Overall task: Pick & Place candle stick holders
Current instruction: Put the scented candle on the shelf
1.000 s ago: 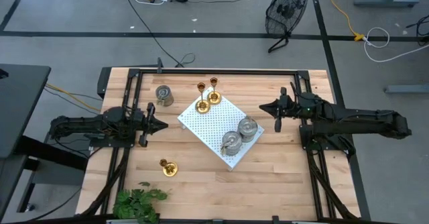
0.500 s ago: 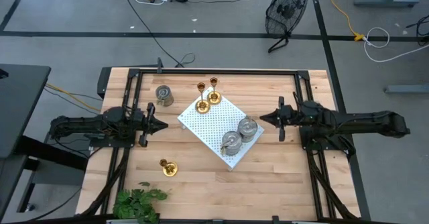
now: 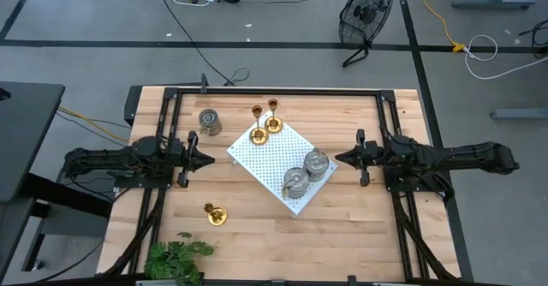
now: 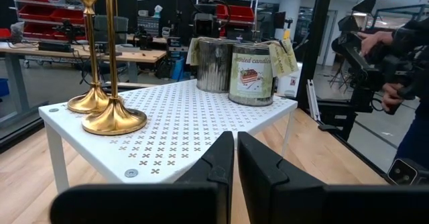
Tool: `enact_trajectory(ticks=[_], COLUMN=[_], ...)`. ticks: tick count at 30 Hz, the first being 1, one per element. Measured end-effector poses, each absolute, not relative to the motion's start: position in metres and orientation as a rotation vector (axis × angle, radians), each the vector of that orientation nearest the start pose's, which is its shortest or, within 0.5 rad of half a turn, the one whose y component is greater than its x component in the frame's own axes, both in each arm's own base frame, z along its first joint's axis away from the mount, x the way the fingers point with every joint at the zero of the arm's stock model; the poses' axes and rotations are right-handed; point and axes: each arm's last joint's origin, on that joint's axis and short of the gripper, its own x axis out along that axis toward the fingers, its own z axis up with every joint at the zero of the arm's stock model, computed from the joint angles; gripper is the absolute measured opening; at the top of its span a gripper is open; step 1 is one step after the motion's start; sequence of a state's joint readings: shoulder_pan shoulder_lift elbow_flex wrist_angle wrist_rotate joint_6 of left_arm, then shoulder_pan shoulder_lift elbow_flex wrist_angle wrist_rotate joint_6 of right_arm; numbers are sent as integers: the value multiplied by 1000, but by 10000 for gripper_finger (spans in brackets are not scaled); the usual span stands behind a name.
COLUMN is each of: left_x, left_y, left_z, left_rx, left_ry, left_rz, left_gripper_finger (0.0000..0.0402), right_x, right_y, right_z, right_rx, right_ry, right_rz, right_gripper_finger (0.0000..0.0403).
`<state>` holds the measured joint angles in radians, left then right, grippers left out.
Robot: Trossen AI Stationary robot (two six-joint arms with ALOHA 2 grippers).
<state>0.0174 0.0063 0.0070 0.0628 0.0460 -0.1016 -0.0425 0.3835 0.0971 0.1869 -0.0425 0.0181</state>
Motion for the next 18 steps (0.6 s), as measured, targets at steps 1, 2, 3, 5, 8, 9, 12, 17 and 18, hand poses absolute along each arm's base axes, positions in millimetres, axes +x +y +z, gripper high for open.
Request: enact_trajectory(ticks=[1,2,3,5,8,9,12,17,18], left_x=[97,97,97,97,97,97,97,97,97], left_y=[0,0,0,0,0,0,0,0,0], left_z=[171,171,171,171,171,171,171,171,171], left_rx=[-99,-99,-100,-99,-99,-99,-99,-99,-100], left_ry=[-62,-62,-62,-62,-62,-62,-62,-62,-62], left_rz=[-32,-31,-32,-31,-32,-32,-32,-32,-32], left_gripper_finger=[26,25,25,25,25,25,25,25,25], right_x=[122,121,120,118,116,115,112,109,108], right_y=[-4,-3,-3,-2,-1,0,0,0,0], right_z=[180,180,180,178,171,169,167,169,169], right_rx=[22,22,21,20,23,31,46,18,15], right_ry=[94,86,79,65,54,46,28,8,8], right_rz=[2,5,8,16,26,28,30,34,40], right_gripper_finger=[2,2,2,2,2,2,2,2,2])
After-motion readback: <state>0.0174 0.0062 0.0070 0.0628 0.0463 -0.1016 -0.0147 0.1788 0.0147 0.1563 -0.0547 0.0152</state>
